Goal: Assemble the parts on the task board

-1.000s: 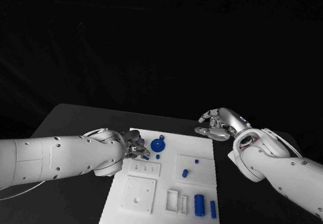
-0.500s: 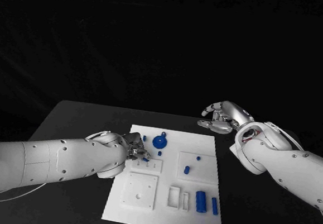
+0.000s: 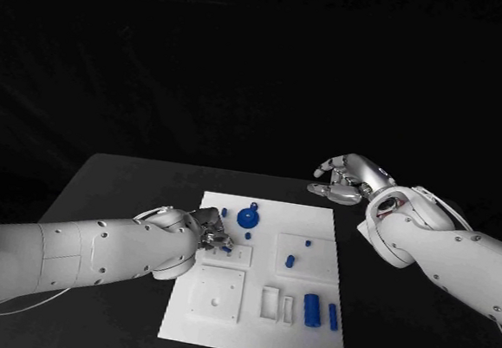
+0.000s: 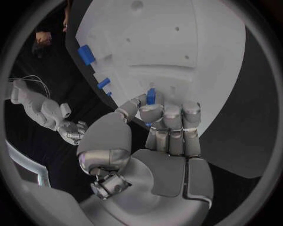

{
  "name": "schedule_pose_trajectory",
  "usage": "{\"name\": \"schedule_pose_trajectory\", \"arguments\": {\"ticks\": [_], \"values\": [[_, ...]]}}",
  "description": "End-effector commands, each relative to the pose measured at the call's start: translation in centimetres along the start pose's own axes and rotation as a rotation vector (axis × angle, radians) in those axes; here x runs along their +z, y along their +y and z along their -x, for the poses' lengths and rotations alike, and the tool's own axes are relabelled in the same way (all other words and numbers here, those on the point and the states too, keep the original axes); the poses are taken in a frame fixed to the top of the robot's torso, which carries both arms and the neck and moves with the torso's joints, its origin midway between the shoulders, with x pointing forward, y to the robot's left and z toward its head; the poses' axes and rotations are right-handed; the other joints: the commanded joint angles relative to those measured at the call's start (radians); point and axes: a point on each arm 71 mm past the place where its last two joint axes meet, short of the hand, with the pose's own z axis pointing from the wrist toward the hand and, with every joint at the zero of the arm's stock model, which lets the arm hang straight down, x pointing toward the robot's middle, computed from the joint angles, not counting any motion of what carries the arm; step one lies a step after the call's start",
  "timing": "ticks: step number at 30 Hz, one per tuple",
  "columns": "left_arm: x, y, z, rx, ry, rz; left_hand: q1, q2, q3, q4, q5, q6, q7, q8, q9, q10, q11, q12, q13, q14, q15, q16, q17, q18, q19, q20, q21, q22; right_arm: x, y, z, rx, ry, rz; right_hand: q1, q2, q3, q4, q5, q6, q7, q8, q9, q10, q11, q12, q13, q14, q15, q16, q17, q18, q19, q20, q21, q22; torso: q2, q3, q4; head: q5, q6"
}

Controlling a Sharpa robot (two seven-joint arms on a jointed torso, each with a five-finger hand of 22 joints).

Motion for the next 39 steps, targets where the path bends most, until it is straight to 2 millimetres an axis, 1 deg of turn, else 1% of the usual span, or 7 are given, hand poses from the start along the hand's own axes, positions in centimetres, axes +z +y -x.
{"name": "schedule_pose_trajectory", "arguments": {"ticks": [1,7,12,20,27,32,39], "values": [[0.0,-0.29,-0.28,0.004,-0.009,-0.021,0.005,-0.008,0.022,-0.017,0.005,0.117,-0.107,0.004,0.002,-0.049,-0.05,0.007,-0.001,0.067,-0.078,0.005,-0.001,0.033,0.001,-0.101,0.006,0.02,0.03,0.13,0.0,0.001,0.002,0.011,0.008,0.0,-0.004,0.0,0.005,0.013,0.003,0.003,0.002,-0.05,0.018,0.002,-0.001,0.005,0.0,-0.005,0.001,0.118,0.0,-0.005,-0.007,0.0,0.001,0.0003,0.0001,-0.001,-0.001],[0.01,-0.49,-0.78,0.004,0.002,-0.026,0.005,-0.008,0.022,-0.017,0.007,0.118,-0.108,0.004,0.002,-0.049,-0.051,0.008,-0.002,0.067,-0.078,0.006,-0.002,0.034,0.001,-0.101,0.006,0.019,0.03,0.12,0.0,0.001,0.004,0.011,0.008,0.001,-0.005,0.001,0.008,0.013,0.003,0.003,0.002,-0.05,0.018,0.002,-0.002,0.006,-0.001,-0.005,0.001,0.118,0.0,-0.005,-0.007,0.0,0.001,-0.0006,0.0006,-0.004,-0.002],[0.01,-0.43,-0.9,0.004,0.004,-0.025,0.004,-0.008,0.022,-0.016,0.007,0.119,-0.108,0.004,0.003,-0.049,-0.051,0.009,-0.002,0.067,-0.078,0.007,-0.002,0.034,0.001,-0.101,0.007,0.019,0.04,0.1,-0.01,0.001,0.004,0.009,0.008,0.001,-0.005,0.002,0.011,0.014,0.003,0.003,0.002,-0.05,0.018,0.003,-0.002,0.006,-0.001,-0.005,0.002,0.118,0.0,-0.005,-0.007,0.0,0.001,0.0002,0.0007,-0.006,-0.002],[-0.01,-0.32,-0.93,0.006,0.012,-0.022,0.004,-0.008,0.023,-0.015,0.009,0.12,-0.108,0.004,0.003,-0.05,-0.051,0.009,-0.003,0.067,-0.078,0.008,-0.003,0.034,0.001,-0.101,0.008,0.019,0.05,0.12,-0.05,0.002,0.008,0.008,0.008,0.001,-0.006,0.002,0.012,0.015,0.002,0.004,0.003,-0.05,0.018,0.003,-0.003,0.006,-0.001,-0.005,0.002,0.118,0.0,-0.005,-0.008,0.0,0.0,-0.0004,0.0006,-0.007,-0.004],[0.01,0.03,-0.81,0.008,0.015,-0.013,0.004,-0.007,0.023,-0.015,0.011,0.12,-0.108,0.004,0.004,-0.05,-0.051,0.01,-0.004,0.066,-0.079,0.009,-0.004,0.034,0.001,-0.101,0.008,0.019,0.04,0.1,-0.04,0.003,0.008,0.007,0.008,0.001,-0.006,0.002,0.013,0.015,0.002,0.004,0.003,-0.05,0.018,0.003,-0.003,0.006,-0.001,-0.005,0.002,0.118,0.001,-0.005,-0.008,0.0,0.0,0.0,0.0008,-0.007,-0.005],[-0.01,0.09,-0.81,0.009,0.019,-0.011,0.002,-0.011,0.023,-0.015,0.022,0.132,-0.112,0.011,0.01,-0.05,-0.055,0.013,-0.009,0.066,-0.081,0.014,-0.008,0.036,-0.001,-0.101,0.012,0.018,0.05,0.04,-0.04,0.002,0.009,0.005,0.008,0.001,-0.007,0.002,0.013,0.015,0.002,0.004,0.003,-0.05,0.018,0.003,-0.003,0.006,-0.001,-0.005,0.002,0.118,0.001,-0.005,-0.008,0.001,0.0,-0.0006,0.0021,-0.008,-0.007],[-0.01,0.2,-0.83,0.008,0.027,-0.008,0.0,-0.013,0.023,-0.014,0.035,0.141,-0.116,0.018,0.016,-0.051,-0.058,0.018,-0.015,0.064,-0.083,0.019,-0.014,0.037,-0.002,-0.1,0.014,0.017,0.06,0.04,-0.06,0.002,0.011,0.005,0.008,0.001,-0.007,0.003,0.014,0.015,0.002,0.004,0.003,-0.051,0.018,0.003,-0.003,0.006,-0.001,-0.005,0.002,0.118,0.001,-0.006,-0.008,0.001,0.001,-0.0004,0.0014,-0.008,-0.009]]}}
